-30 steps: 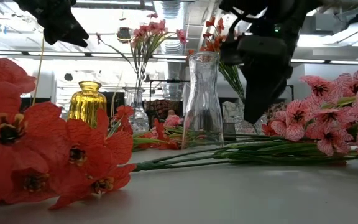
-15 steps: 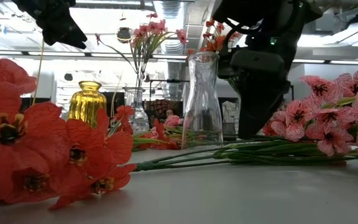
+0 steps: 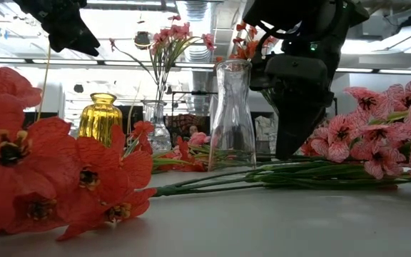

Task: Sort flowers into vase by color
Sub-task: Put the top pink flowers into the top left transparent vase

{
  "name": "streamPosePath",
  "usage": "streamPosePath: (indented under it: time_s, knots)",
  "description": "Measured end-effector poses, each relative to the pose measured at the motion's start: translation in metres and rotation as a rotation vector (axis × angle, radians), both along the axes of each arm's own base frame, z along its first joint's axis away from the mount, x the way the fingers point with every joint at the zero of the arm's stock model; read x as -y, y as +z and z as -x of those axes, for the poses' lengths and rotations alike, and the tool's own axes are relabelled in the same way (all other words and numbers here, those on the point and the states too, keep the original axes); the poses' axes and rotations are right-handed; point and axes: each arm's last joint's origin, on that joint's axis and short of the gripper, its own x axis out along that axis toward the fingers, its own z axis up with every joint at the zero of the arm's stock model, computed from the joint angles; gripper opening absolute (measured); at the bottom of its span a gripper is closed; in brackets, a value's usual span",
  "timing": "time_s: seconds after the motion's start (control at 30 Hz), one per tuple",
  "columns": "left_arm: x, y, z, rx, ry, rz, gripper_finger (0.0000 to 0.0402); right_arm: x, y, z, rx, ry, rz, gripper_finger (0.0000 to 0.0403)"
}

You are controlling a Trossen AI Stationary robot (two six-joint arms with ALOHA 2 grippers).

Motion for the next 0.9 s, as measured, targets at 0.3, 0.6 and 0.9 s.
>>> streamPosePath:
  time_s: [0.3, 0.6, 0.9]
  knots:
    - [0.0, 0.0, 0.0, -0.001, 0.001, 0.0, 0.0178, 0.0, 0.0, 0.0, -0.003, 0.002, -0.001, 0.0062]
    - [0.0, 0.0, 0.0, -0.001, 0.001, 0.001, 0.0178, 0.0, 0.002, 0.001, 0.0, 0.006, -0.005, 0.0033]
    - [0.0, 0.0, 0.0, -0.001, 0.001, 0.0, 0.0178, 0.002, 0.033, 0.011, 0.08, 0.011, -0.032, 0.0026]
